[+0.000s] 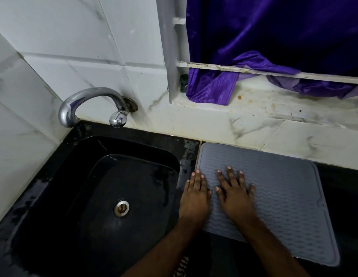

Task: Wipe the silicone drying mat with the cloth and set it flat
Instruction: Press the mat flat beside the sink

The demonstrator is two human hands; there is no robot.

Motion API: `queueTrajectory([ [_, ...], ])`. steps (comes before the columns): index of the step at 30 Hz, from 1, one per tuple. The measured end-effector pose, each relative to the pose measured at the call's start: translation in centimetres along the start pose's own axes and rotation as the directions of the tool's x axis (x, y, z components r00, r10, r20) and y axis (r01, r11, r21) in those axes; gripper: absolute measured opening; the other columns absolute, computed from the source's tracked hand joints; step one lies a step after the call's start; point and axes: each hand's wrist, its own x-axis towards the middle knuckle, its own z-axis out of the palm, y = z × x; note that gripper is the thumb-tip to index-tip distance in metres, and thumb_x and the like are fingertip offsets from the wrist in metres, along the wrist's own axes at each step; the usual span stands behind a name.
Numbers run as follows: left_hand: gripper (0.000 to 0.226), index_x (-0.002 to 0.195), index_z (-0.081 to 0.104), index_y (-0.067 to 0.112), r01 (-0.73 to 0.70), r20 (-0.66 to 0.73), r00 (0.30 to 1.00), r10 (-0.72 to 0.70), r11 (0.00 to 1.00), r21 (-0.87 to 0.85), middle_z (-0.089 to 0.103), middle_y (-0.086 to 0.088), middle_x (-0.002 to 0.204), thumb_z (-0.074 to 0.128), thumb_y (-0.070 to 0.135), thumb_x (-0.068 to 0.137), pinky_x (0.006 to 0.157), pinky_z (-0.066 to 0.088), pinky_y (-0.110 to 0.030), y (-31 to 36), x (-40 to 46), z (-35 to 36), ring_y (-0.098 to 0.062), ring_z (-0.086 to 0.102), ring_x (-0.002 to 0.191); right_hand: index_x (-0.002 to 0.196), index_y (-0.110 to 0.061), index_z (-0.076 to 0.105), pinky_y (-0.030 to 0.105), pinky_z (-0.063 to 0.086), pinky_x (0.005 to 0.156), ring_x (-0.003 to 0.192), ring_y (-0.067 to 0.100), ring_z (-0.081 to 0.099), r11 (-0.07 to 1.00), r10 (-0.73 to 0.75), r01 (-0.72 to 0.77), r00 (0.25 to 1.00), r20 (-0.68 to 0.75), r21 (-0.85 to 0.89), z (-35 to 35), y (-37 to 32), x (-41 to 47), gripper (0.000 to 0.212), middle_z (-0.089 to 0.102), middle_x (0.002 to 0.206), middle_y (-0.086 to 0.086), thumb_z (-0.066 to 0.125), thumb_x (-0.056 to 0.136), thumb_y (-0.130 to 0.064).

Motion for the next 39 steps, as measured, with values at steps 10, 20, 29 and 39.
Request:
queueTrajectory([
  [10,0.061,0.151,0.035,-0.005,0.020,0.007,1.000,-0.020,0.999,-0.049,0.031,-0.024,0.158,0.031,0.031,0.101,0.118,0.029,-0.042,0.7,0.4,-0.6,-0.033,0.037,0.146,0.151,-0.052,-0.001,0.064,-0.004,0.115,0.150,0.023,-0.017,0.999,0.015,-0.016,0.999,0.040,0.034,-0.3,-0.3,0.3,0.061,-0.011,0.163,-0.014,0.029,0.099,-0.057],
  [20,0.045,0.125,0.064,0.009,0.000,-0.166,0.985,-0.037,0.975,-0.221,0.063,-0.010,0.128,0.056,0.033,0.089,0.102,0.048,-0.040,-1.2,-3.6,-1.2,-0.026,0.059,0.116,0.156,-0.033,0.014,0.058,0.006,0.118,0.152,0.027,-0.001,0.997,-0.068,0.070,0.997,-0.033,0.035,-1.8,-2.7,-1.9,0.062,0.001,0.166,-0.003,0.036,0.101,-0.051],
  [29,0.040,0.118,0.069,0.003,-0.039,-0.168,0.986,-0.005,0.965,-0.261,0.070,-0.012,0.119,0.064,0.020,0.082,0.097,0.050,-0.036,-2.0,-3.6,-2.2,-0.027,0.065,0.106,0.155,-0.038,0.012,0.060,0.006,0.117,0.151,0.027,-0.010,0.999,-0.032,0.030,0.995,0.094,0.028,0.2,-3.0,-2.8,0.062,-0.005,0.165,-0.005,0.033,0.100,-0.056],
  [39,0.045,0.134,0.057,0.011,0.067,-0.101,0.989,-0.108,0.936,-0.345,0.054,-0.010,0.136,0.055,0.025,0.091,0.106,0.042,-0.038,-1.1,-7.8,-2.8,-0.030,0.049,0.121,0.155,-0.032,0.021,0.053,0.011,0.120,0.151,0.026,0.005,0.995,-0.100,0.100,0.994,0.039,0.009,-0.9,-3.7,-7.7,0.058,0.005,0.165,0.002,0.040,0.101,-0.041],
])
